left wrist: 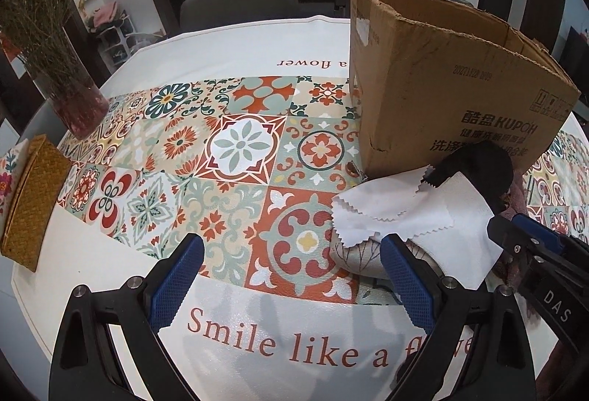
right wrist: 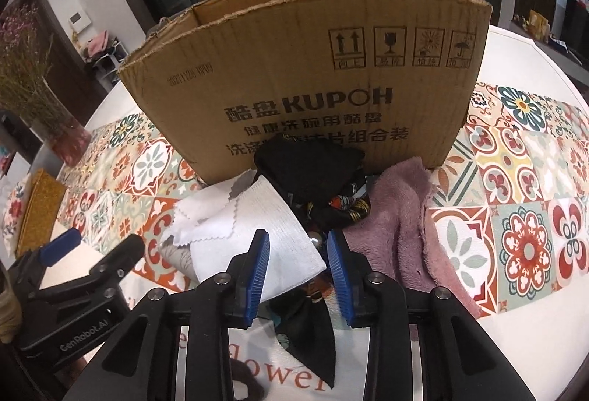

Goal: Organize soft objects

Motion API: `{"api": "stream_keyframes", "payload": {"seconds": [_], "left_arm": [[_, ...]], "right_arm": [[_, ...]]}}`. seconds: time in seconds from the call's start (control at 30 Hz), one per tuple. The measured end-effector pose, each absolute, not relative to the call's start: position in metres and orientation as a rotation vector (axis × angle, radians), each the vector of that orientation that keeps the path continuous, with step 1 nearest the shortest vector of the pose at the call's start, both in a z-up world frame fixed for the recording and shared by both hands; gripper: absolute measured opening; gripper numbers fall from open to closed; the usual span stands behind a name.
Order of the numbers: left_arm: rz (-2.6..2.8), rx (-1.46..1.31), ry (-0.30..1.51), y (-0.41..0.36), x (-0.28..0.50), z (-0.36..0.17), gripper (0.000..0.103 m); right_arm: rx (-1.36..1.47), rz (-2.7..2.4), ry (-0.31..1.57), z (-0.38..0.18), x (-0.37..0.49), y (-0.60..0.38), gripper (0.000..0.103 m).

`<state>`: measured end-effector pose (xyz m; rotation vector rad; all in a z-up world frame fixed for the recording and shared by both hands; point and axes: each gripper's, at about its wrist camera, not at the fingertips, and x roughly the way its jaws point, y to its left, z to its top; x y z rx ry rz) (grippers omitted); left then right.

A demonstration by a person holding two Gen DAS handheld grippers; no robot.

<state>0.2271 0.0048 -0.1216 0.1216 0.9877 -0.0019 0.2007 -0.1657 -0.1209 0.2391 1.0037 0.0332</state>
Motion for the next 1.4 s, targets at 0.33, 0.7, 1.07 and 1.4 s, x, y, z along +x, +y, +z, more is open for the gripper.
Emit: {"api": "stream_keyframes", "payload": {"seconds": [0.33,0.7,1.07,1.4], "left_arm": [[-0.004,0.131,0.984,0.004,0.228,-0.121,0.098],[-0.007,0.135,0.987,0.002,0.229,-0.123,0.097],[-0.026,0.145,0.993,-0.002,0.229,-0.125,0.097],[-0.047,0.156,0.978,-0.012,0.225,-0.119,0.097]], "right_arm": [[0.24,0.043,1.027,-0.13,0.202,-0.165,0.034],[0.242,0.097,1.041,-0.134,0.205,-0.16,0.018],[0.218,0.101,0.996,-0.125,0.199,-0.16,0.003],[0.218,0.078,0.934,-0.103,0.186,-0.172,0.003]]}}
